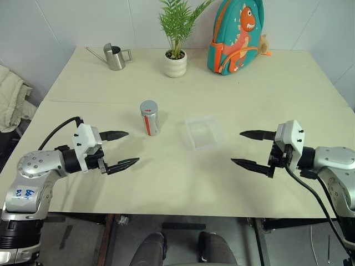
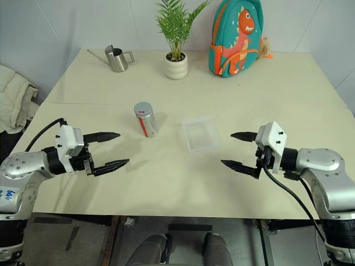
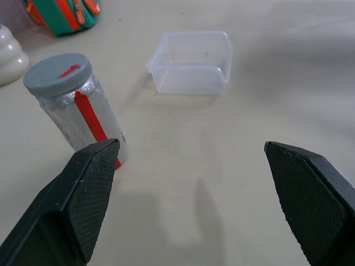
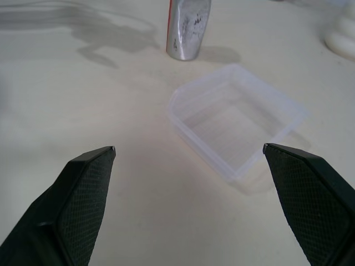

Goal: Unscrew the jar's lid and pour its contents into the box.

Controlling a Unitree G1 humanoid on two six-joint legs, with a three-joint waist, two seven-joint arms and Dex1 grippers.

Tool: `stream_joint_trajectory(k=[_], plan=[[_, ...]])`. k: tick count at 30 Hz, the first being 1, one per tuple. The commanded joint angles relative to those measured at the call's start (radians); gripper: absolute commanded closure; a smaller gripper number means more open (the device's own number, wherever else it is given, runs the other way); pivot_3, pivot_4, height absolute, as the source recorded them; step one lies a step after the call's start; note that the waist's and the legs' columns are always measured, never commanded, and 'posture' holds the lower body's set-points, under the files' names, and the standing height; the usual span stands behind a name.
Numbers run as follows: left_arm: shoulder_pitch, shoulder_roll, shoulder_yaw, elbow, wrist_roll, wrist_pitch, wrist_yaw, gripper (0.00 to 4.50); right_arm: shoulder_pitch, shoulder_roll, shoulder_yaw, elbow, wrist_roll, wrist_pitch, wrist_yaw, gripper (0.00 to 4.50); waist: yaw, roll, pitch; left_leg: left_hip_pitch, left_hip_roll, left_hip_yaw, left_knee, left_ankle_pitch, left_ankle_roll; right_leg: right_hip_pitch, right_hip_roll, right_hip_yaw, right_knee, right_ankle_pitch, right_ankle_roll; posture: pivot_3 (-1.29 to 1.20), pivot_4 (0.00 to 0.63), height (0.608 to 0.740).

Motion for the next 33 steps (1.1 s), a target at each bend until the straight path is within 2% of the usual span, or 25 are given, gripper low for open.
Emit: stream_joint_trajectory(k=[1,6,9,15,18,21,26,33], plan=[[0.02,-0.004,0.021,-0.052,0.006,-0.018,0.024,0.05,0.001,-0.018,-0.029,0.0,0.006,-0.006,0.0,0.0,-0.002,0.0,0.0,0.0,0.0,0.0,0.0,0.0,0.0,0.0,0.0,0.0,0.0,0.0,0.0,0.0,0.15,0.74],[0.067,-0.029,0.035,-0.089,0.02,-0.015,0.088,0.05,-0.048,0.007,0.009,0.035,0.008,-0.013,0.016,0.0,-0.004,0.0,0.0,0.001,0.0,0.0,0.0,0.0,0.0,0.0,0.0,0.0,0.001,0.0,0.0,0.0,0.15,0.74],[0.114,-0.088,0.026,-0.14,0.071,0.014,0.219,0.05,-0.128,0.04,0.035,0.064,0.03,0.014,0.016,0.0,-0.007,0.0,0.0,0.001,0.0,0.001,0.0,0.0,0.0,0.0,0.0,0.002,0.001,0.0,0.0,0.0,0.15,0.74],[0.15,-0.317,-0.106,-0.321,0.183,0.169,0.555,0.05,-0.254,0.105,0.072,0.026,0.113,0.133,-0.009,0.0,0.006,0.0,0.0,0.0,0.0,0.0,0.001,0.0,0.0,0.0,0.0,0.004,0.001,0.0,0.001,0.0,0.15,0.74],[0.129,-0.428,-0.175,-0.299,0.293,0.195,0.709,0.05,-0.311,0.153,0.085,0.011,0.117,0.166,-0.067,0.0,0.006,0.0,0.0,0.0,-0.001,0.002,0.001,0.0,0.0,0.0,0.001,0.003,0.0,0.001,0.002,0.0,0.15,0.74],[0.08,-0.494,-0.225,-0.262,0.38,0.188,0.803,0.05,-0.332,0.182,0.085,-0.021,0.131,0.194,-0.108,0.0,0.006,0.0,0.0,0.0,-0.001,0.002,0.002,0.0,0.0,0.0,0.001,0.003,0.001,0.001,0.003,0.0,0.15,0.74],[-0.04,-0.534,-0.287,-0.135,0.526,0.149,0.907,0.05,-0.312,0.195,0.077,-0.062,0.152,0.217,-0.13,0.0,0.017,0.0,0.0,0.0,-0.001,0.001,0.002,0.0,0.0,0.0,0.002,0.003,0.002,0.001,0.002,0.0,0.15,0.74],[-0.082,-0.575,-0.281,-0.079,0.581,0.094,0.965,0.05,-0.249,0.202,0.072,-0.146,0.177,0.234,-0.177,0.0,0.021,0.0,0.0,-0.001,0.0,0.004,0.002,-0.001,0.0,-0.001,0.002,0.004,0.0,0.002,0.003,0.0,0.15,0.74]])
